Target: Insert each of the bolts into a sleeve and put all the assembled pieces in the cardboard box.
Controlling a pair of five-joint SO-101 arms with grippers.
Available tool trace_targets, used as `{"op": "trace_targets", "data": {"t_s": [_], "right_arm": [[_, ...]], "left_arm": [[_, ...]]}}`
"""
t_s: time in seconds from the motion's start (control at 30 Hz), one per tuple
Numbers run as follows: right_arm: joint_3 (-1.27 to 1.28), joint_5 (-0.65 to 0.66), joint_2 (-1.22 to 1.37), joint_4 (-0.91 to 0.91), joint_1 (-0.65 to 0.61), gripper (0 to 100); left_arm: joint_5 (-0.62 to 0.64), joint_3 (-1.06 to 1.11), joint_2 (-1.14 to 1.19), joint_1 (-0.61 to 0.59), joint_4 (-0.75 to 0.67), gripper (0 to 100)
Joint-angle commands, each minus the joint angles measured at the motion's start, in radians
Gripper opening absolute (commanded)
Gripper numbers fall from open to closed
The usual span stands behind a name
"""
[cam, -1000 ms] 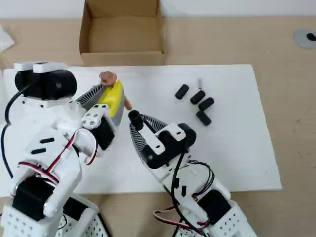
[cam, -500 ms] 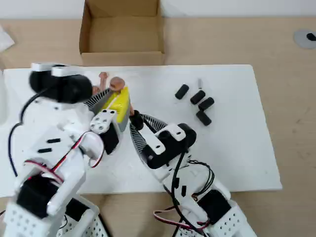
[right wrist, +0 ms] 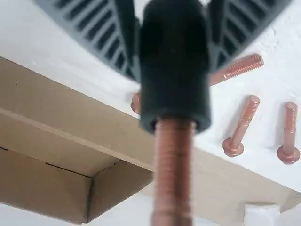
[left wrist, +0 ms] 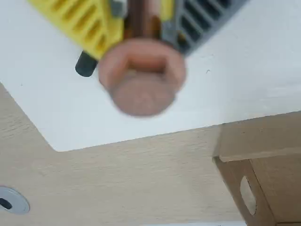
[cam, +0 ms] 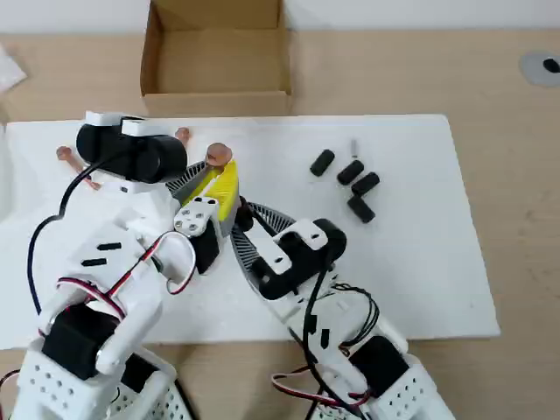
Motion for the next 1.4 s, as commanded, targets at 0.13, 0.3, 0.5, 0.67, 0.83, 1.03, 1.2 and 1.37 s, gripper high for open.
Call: {"op": "trace_targets", "data": {"t_s": [0.13,0.3,0.5,0.67,0.83,1.03,1.2,1.37], "right_arm": [[-0.027,-0.012,-0.154,-0.035,0.019,0.9],[-0.028,-0.011,-0.154,-0.035,0.019,0.9],[-0.028,-0.009,-0.154,-0.032,0.021,0.9],[-0.028,-0.009,-0.154,-0.032,0.021,0.9],[-0.027,-0.011,-0.153,-0.032,0.022,0.9],[-0.031,-0.009,-0.107,-0.038,0.088,0.9],[-0.214,-0.009,0.17,-0.092,0.189,0.9],[-0.53,-0.014,0.593,-0.109,0.22,0.9]], "left_arm": [[-0.009,-0.009,-0.008,0.032,0.046,1],[-0.005,-0.009,-0.008,0.035,0.051,4],[-0.005,-0.011,-0.01,0.032,0.054,10],[-0.009,-0.133,0.012,0.037,0.252,14],[-0.077,-0.308,0.117,0.032,0.446,15],[-0.095,-0.601,0.236,-0.061,0.565,14],[-0.094,-0.657,0.371,-0.338,0.5,1],[-0.057,-0.664,0.489,-0.474,0.48,1]]}}
